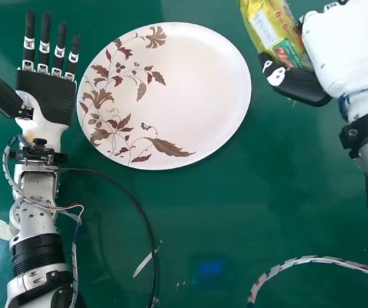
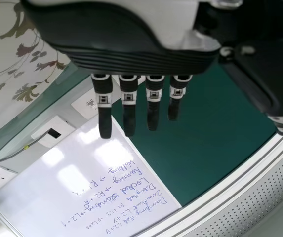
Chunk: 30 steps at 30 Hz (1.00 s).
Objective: Pick up biscuit and place it in the plate
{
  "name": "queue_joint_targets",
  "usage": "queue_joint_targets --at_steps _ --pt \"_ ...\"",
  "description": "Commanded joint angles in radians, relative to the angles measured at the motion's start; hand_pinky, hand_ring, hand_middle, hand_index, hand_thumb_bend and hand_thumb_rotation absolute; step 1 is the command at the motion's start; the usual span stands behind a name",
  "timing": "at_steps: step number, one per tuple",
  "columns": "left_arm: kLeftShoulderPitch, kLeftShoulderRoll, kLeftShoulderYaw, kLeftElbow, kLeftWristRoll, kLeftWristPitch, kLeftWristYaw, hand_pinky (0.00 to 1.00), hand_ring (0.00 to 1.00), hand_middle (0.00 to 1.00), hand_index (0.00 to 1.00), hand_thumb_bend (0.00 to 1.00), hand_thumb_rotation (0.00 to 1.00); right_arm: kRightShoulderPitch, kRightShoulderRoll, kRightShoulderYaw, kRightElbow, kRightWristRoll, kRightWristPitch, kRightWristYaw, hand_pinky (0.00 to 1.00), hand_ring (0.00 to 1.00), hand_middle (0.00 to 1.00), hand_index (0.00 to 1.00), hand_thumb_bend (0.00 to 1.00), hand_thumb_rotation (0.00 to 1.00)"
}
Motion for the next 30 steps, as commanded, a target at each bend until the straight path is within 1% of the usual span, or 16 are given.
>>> queue_joint_targets --at_steps 1,2,4,6,7,8,9,10,12,14,16,18,20,23,26,30 --pt "0.075 -0.043 0.001 0.068 0.001 0.015 0.009 0.73 0.82 0.9 0.96 1.0 0.77 -0.026 0.016 0.013 -0.005 0.017 -0.012 0.001 0.03 0.0 0.0 0.06 0.0 0.0" --pt "0.074 -0.044 0.001 0.07 -0.001 0.016 0.006 0.73 0.82 0.9 0.96 1.0 0.77 -0.028 0.017 0.017 -0.001 0.02 -0.018 -0.012 0.03 0.0 0.0 0.06 0.0 0.0" --pt "0.073 -0.041 0.002 0.074 -0.005 0.022 0.004 0.69 0.8 0.89 0.96 1.0 0.76 -0.031 0.025 0.023 0.006 0.038 -0.026 -0.036 0.04 0.0 0.0 0.06 0.0 0.0" --pt "0.072 -0.039 0.002 0.079 -0.004 0.022 -0.001 0.71 0.79 0.88 0.94 1.0 0.75 -0.033 0.027 0.03 0.014 0.048 -0.039 -0.057 0.04 0.0 0.0 0.07 0.0 0.0" --pt "0.072 -0.038 0.002 0.08 -0.003 0.023 -0.001 0.72 0.78 0.87 0.93 1.0 0.76 -0.033 0.022 0.033 0.021 0.047 -0.053 -0.088 0.04 0.0 0.0 0.07 0.0 0.0" --pt "0.071 -0.037 0.001 0.084 -0.002 0.022 -0.006 0.69 0.76 0.85 0.91 1.0 0.77 -0.033 0.018 0.037 0.029 0.044 -0.065 -0.115 0.04 0.0 0.0 0.07 0.0 0.0" --pt "0.071 -0.037 -0.001 0.084 0.002 0.019 -0.008 0.68 0.74 0.83 0.9 1.0 0.77 -0.035 0.019 0.04 0.034 0.042 -0.071 -0.129 0.04 0.0 0.0 0.07 0.0 0.0" --pt "0.074 -0.038 -0.006 0.08 0.011 0.013 -0.009 0.71 0.74 0.83 0.89 1.0 0.77 -0.038 0.022 0.044 0.037 0.041 -0.074 -0.131 0.04 0.0 0.0 0.07 0.0 0.0" --pt "0.077 -0.03 -0.019 0.084 0.028 0.003 -0.04 0.75 0.75 0.84 0.9 1.0 0.78 -0.046 0.026 0.051 0.04 0.041 -0.077 -0.119 0.03 0.0 0.0 0.07 0.0 0.0" --pt "0.075 -0.027 -0.025 0.096 0.041 -0.01 -0.062 0.76 0.75 0.84 0.9 1.0 0.79 -0.053 0.025 0.058 0.044 0.049 -0.081 -0.114 0.03 0.0 0.0 0.07 0.0 0.0" --pt "0.073 -0.033 -0.023 0.097 0.041 -0.009 -0.06 0.76 0.76 0.85 0.9 1.0 0.79 -0.063 0.029 0.066 0.046 0.062 -0.079 -0.094 0.03 0.0 0.01 0.08 0.0 0.0" --pt "0.072 -0.035 -0.023 0.098 0.038 -0.005 -0.059 0.74 0.77 0.86 0.91 1.0 0.78 -0.072 0.036 0.075 0.046 0.069 -0.076 -0.077 0.03 0.0 0.01 0.08 0.0 0.0" --pt "0.074 -0.04 -0.024 0.089 0.043 -0.011 -0.049 0.69 0.77 0.86 0.91 1.0 0.78 -0.078 0.037 0.083 0.046 0.071 -0.082 -0.075 0.03 0.0 0.01 0.07 0.0 0.0" --pt "0.07 -0.032 -0.021 0.1 0.033 -0.006 -0.077 0.66 0.76 0.85 0.9 1.0 0.78 -0.078 0.04 0.09 0.049 0.074 -0.091 -0.099 0.03 0.0 0.01 0.07 0.0 0.0" --pt "0.067 -0.031 -0.017 0.1 0.024 0.003 -0.085 0.65 0.76 0.84 0.9 1.0 0.77 -0.074 0.045 0.095 0.056 0.088 -0.1 -0.127 0.03 0.0 0.01 0.07 0.0 0.0" --pt "0.064 -0.03 -0.012 0.097 0.018 0.011 -0.081 0.68 0.78 0.85 0.91 1.0 0.76 -0.075 0.054 0.107 0.061 0.1 -0.099 -0.119 0.03 0.0 0.01 0.08 0.0 0.0"
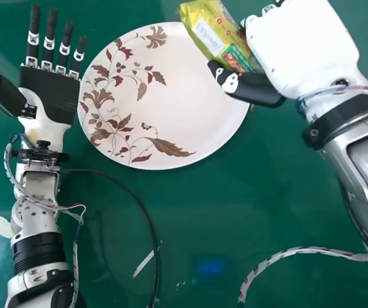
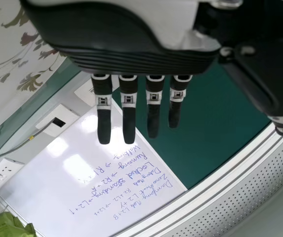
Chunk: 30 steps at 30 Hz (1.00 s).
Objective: Pick up biscuit and place it in the plate
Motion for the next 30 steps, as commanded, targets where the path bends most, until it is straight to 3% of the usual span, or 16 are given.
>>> queue_joint_targets --at_steps 1,15,23,30 --pt "0.072 -0.036 0.002 0.086 -0.003 0.018 -0.002 0.68 0.78 0.85 0.91 1.0 0.75 -0.009 0.015 0.013 -0.004 0.009 -0.005 -0.013 0.03 0.0 0.01 0.08 0.0 0.0" --pt "0.076 -0.042 0.008 0.062 -0.01 0.039 0.053 0.6 0.75 0.83 0.89 1.0 0.68 -0.008 0.009 0.043 0.028 0.045 -0.049 -0.05 0.03 0.0 0.0 0.07 0.0 0.0" --pt "0.077 -0.051 -0.001 0.066 0.013 0.002 0.052 0.69 0.78 0.86 0.92 1.0 0.73 -0.004 -0.004 0.051 0.033 0.078 -0.069 -0.019 0.03 0.0 0.01 0.07 0.0 0.0" --pt "0.073 -0.05 0.001 0.079 -0.001 0.011 0.038 0.71 0.77 0.85 0.92 1.0 0.72 0.009 0.009 0.069 0.042 0.088 -0.078 -0.044 0.03 0.0 0.01 0.08 0.0 0.0"
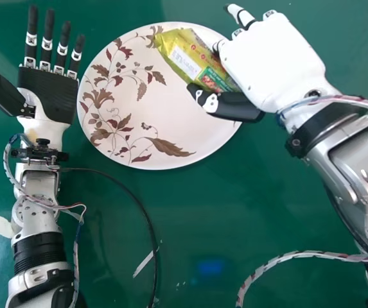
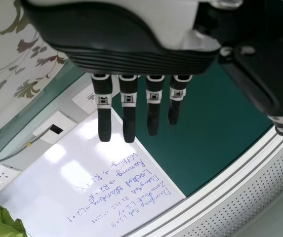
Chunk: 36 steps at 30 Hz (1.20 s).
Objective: Pick up biscuit and place it in the plate
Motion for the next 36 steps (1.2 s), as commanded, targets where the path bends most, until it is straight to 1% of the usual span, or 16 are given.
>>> queue_joint_targets --at_steps 1,3,7,11,14,17,20,24,28,31,33,36 --pt "0.074 -0.044 -0.003 0.08 -0.003 0.023 0.001 0.72 0.77 0.85 0.92 1.0 0.72 0.006 0.009 0.021 0.001 0.003 -0.011 -0.015 0.03 0.0 0.01 0.08 0.0 0.0" --pt "0.074 -0.044 -0.004 0.082 0.0 0.018 -0.005 0.71 0.77 0.85 0.91 1.0 0.72 0.004 0.011 0.031 0.008 0.002 -0.015 -0.022 0.03 0.0 0.01 0.07 0.0 0.0" --pt "0.074 -0.048 -0.007 0.084 0.012 0.001 -0.003 0.74 0.79 0.86 0.92 1.0 0.72 -0.006 0.021 0.054 0.015 0.003 -0.013 -0.002 0.03 0.0 0.0 0.07 0.0 0.0" --pt "0.077 -0.048 -0.01 0.08 0.015 0.002 0.0 0.71 0.77 0.86 0.91 1.0 0.71 -0.008 0.023 0.072 0.028 -0.003 -0.022 -0.015 0.03 0.0 0.0 0.07 0.0 0.0" --pt "0.075 -0.045 -0.011 0.088 0.023 -0.008 -0.006 0.71 0.77 0.86 0.91 1.0 0.71 -0.005 0.021 0.082 0.038 -0.009 -0.029 -0.028 0.03 0.0 0.0 0.07 0.0 0.0" --pt "0.077 -0.047 -0.01 0.087 0.02 -0.005 -0.003 0.73 0.77 0.86 0.91 1.0 0.69 -0.002 0.024 0.091 0.047 -0.009 -0.031 -0.037 0.03 0.0 0.0 0.07 0.0 0.0" --pt "0.081 -0.052 -0.01 0.076 0.015 0.008 0.008 0.71 0.76 0.85 0.9 1.0 0.68 0.0 0.017 0.1 0.058 -0.01 -0.041 -0.048 0.03 0.0 0.0 0.07 0.0 0.0" --pt "0.081 -0.049 -0.01 0.083 0.021 0.004 0.007 0.73 0.77 0.86 0.92 1.0 0.68 -0.002 0.012 0.111 0.069 -0.008 -0.042 -0.029 0.03 0.0 0.0 0.07 0.0 0.0" --pt "0.079 -0.046 -0.008 0.097 0.022 0.01 0.004 0.73 0.77 0.86 0.92 1.0 0.66 -0.009 0.006 0.121 0.09 -0.01 -0.046 -0.022 0.03 0.0 0.01 0.07 0.0 0.0" --pt "0.083 -0.051 -0.01 0.087 0.023 0.015 0.011 0.74 0.78 0.86 0.92 1.0 0.65 -0.01 0.011 0.128 0.105 -0.009 -0.044 -0.02 0.03 0.0 0.0 0.07 0.0 0.0" --pt "0.082 -0.05 -0.008 0.089 0.022 0.016 0.011 0.73 0.77 0.86 0.91 1.0 0.65 -0.009 0.012 0.133 0.113 -0.01 -0.045 -0.025 0.03 0.0 0.0 0.07 0.0 0.0" --pt "0.082 -0.048 -0.005 0.09 0.02 0.024 0.021 0.73 0.77 0.86 0.91 1.0 0.65 -0.01 0.017 0.14 0.122 -0.007 -0.038 -0.015 0.03 0.0 0.0 0.07 0.0 0.0"
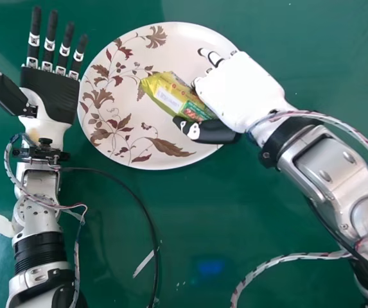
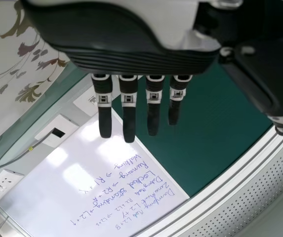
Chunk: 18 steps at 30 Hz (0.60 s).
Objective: Pick up biscuit and place it in the plate
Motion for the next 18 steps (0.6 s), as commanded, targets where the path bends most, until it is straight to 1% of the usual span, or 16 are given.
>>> queue_joint_targets --at_steps 1,6,8,10,12,14,18 --pt "0.084 -0.047 0.0 0.085 -0.013 0.039 0.011 0.75 0.78 0.87 0.92 1.0 0.64 -0.003 0.012 0.016 0.007 0.006 -0.001 0.001 0.03 0.0 0.0 0.07 0.0 0.0" --pt "0.093 -0.055 -0.004 0.066 -0.013 0.044 0.022 0.73 0.77 0.86 0.91 1.0 0.64 0.001 0.015 0.023 0.032 0.016 0.0 -0.015 0.03 0.0 0.01 0.06 0.0 0.0" --pt "0.096 -0.055 -0.006 0.067 -0.006 0.037 0.018 0.75 0.77 0.86 0.91 1.0 0.63 0.002 0.017 0.026 0.045 0.015 0.004 -0.021 0.03 0.0 0.0 0.06 0.0 0.0" --pt "0.095 -0.052 -0.006 0.078 -0.004 0.03 -0.001 0.76 0.77 0.86 0.91 1.0 0.64 -0.002 0.011 0.031 0.061 0.013 -0.002 -0.031 0.03 0.0 0.01 0.07 0.0 0.0" --pt "0.096 -0.053 -0.005 0.079 -0.004 0.032 0.004 0.76 0.77 0.86 0.92 1.0 0.66 -0.006 0.003 0.035 0.083 0.015 -0.01 -0.049 0.03 0.0 0.01 0.07 0.03 0.0" --pt "0.099 -0.055 -0.006 0.074 -0.004 0.033 0.006 0.77 0.77 0.86 0.92 1.0 0.67 -0.009 0.0 0.037 0.103 0.02 -0.013 -0.066 0.03 0.0 0.01 0.06 0.01 0.0" --pt "0.101 -0.055 -0.007 0.066 -0.005 0.037 0.009 0.79 0.77 0.87 0.92 1.0 0.68 -0.017 0.002 0.043 0.134 0.023 -0.008 -0.088 0.03 0.0 0.01 0.07 0.02 0.0"
